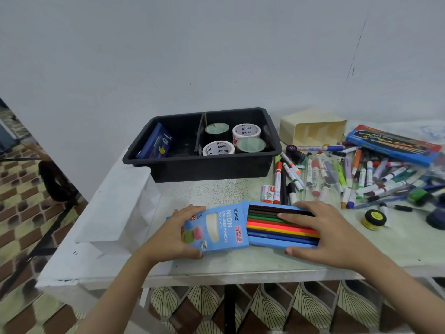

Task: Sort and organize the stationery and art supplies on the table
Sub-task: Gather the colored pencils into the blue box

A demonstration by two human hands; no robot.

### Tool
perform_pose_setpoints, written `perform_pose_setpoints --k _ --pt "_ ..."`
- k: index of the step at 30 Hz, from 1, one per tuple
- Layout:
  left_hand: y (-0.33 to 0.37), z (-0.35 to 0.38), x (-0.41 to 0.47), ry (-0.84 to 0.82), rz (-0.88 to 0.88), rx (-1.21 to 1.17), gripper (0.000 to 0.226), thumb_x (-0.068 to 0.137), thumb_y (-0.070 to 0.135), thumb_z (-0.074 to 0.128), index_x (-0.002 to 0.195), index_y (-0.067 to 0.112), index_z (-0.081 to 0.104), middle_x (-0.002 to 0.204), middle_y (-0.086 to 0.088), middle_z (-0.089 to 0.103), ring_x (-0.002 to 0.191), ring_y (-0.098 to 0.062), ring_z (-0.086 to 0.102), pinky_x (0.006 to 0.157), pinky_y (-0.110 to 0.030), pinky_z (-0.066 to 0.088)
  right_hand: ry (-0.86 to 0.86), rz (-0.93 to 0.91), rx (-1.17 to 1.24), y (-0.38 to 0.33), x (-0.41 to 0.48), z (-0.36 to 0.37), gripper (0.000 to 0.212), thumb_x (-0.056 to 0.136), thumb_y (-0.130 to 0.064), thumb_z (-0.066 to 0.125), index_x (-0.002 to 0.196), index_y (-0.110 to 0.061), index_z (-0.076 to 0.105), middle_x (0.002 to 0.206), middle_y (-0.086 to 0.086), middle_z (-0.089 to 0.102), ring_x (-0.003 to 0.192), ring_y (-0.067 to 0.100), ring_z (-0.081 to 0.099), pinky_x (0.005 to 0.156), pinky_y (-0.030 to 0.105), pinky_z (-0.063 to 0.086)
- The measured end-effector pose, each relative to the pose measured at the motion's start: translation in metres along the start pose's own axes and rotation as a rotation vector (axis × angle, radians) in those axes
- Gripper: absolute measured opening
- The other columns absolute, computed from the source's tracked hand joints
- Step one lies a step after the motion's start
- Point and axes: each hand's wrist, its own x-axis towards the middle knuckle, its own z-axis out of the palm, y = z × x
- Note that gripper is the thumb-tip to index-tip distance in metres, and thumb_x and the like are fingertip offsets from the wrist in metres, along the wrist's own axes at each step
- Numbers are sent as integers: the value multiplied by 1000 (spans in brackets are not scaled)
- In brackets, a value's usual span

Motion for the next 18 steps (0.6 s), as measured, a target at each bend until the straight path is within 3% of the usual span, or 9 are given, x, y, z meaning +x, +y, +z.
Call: perform_pose_setpoints --k 4,18 --pt "-4 -5 -2 -44 -36 27 94 41 46 74 127 47 37 127 32 28 134 -14 30 113 -43 29 -42 -38 -6 0 1 4 77 63 -93 27 132 -59 35 145 -8 34 133 10 25 109 28 18" --pt "-13 -8 -5 -133 -67 71 91 43 41 75 125 49 37 129 36 25 138 -8 24 115 -45 25 -48 -130 55 -2 0 15 67 68 -85 44 128 -56 44 144 -15 33 132 11 26 105 26 20"
